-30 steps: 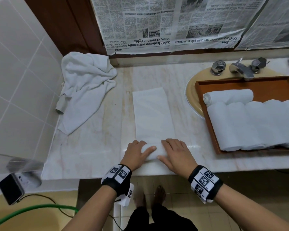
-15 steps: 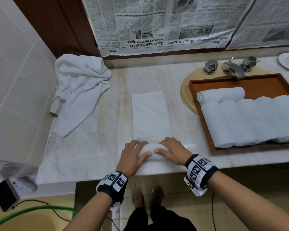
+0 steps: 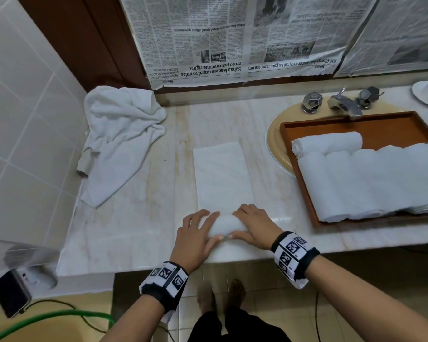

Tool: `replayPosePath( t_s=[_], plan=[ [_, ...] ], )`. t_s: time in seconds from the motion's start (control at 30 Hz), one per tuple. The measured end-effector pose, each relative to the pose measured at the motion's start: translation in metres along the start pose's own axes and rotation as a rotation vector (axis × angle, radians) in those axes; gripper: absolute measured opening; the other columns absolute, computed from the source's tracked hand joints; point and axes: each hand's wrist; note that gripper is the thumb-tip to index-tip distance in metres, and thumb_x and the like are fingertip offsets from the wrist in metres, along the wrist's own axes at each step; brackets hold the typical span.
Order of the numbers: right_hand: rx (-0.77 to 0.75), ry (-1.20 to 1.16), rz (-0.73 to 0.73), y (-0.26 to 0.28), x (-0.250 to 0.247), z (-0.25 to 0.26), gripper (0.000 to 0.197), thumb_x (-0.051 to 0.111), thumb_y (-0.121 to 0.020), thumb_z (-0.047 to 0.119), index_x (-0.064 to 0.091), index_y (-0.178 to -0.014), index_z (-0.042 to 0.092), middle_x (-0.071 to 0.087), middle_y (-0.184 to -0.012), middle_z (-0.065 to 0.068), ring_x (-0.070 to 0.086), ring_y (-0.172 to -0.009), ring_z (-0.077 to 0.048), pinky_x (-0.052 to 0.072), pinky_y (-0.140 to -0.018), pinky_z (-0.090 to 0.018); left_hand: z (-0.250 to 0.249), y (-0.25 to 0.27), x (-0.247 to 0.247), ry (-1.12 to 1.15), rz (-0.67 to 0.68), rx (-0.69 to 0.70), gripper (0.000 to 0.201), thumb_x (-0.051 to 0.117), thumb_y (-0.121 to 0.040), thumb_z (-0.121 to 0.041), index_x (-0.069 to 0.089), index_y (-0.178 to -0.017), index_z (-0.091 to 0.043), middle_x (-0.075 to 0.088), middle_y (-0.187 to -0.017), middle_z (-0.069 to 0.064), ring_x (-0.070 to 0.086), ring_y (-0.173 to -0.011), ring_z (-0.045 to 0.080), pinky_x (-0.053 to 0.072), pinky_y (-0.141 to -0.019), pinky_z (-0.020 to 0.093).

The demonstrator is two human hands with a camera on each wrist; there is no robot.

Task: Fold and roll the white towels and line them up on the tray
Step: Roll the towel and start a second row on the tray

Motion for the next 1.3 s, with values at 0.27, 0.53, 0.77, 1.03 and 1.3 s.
replayPosePath(
  t_s=[0.27,0.53,0.77,1.03,1.3],
  plan=[
    [0.003,0.103,-0.117,0.016,0.001,0.01,0.066,0.047,-0.088,0.063,0.051,-0.135,0.016,0.054,-0.128,-0.004,0.054,-0.113,-0.025,0.043,-0.097,-0.041,0.008,-0.025,-0.019,0.108,0.331,-0.103,0.083,0.021,-0.078,-0.086,0.047,-0.14,-0.037,0.049,-0.128,-0.004,0.043,-0.118,0.018,0.04,-0.101,0.042],
    [-0.001,0.074,-0.042,0.004,0.0,0.003,0.09,0.026,-0.075,0.087,0.055,-0.125,0.017,0.056,-0.118,-0.001,0.053,-0.106,-0.022,0.042,-0.089,-0.036,0.001,-0.022,-0.02,0.113,0.191,-0.097,0.072,0.024,-0.083,-0.079,0.041,-0.142,-0.041,0.036,-0.139,-0.007,0.033,-0.124,0.018,0.042,-0.098,0.042],
    [0.119,-0.07,0.142,-0.004,-0.02,0.004,0.072,0.042,-0.082,0.079,0.056,-0.123,0.021,0.055,-0.118,-0.001,0.049,-0.112,-0.021,0.039,-0.094,-0.037,-0.005,-0.018,-0.013,-0.013,0.128,-0.086,0.077,0.016,-0.085,-0.082,0.04,-0.145,-0.04,0.039,-0.143,-0.009,0.031,-0.13,0.019,0.045,-0.097,0.043],
    [0.049,0.286,-0.269,0.012,0.013,0.014,0.081,0.07,-0.072,0.058,0.056,-0.13,0.004,0.061,-0.116,-0.01,0.059,-0.102,-0.028,0.05,-0.091,-0.044,0.003,-0.045,-0.017,0.274,0.24,-0.223,0.071,0.035,-0.081,-0.084,0.055,-0.131,-0.037,0.052,-0.126,-0.008,0.041,-0.12,0.02,0.037,-0.104,0.039],
    [0.086,0.136,-0.035,-0.013,-0.012,0.004,0.063,0.055,-0.089,0.058,0.047,-0.133,0.013,0.047,-0.129,-0.006,0.043,-0.119,-0.026,0.036,-0.098,-0.039,-0.008,-0.03,-0.015,-0.025,0.053,-0.018,0.075,0.027,-0.086,-0.081,0.038,-0.146,-0.037,0.037,-0.147,-0.011,0.029,-0.134,0.018,0.045,-0.094,0.041]
  ],
)
Point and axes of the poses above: each hand's wrist, its own y-axis away from the middle knuckle, its own x-axis out of the palm, z = x × y
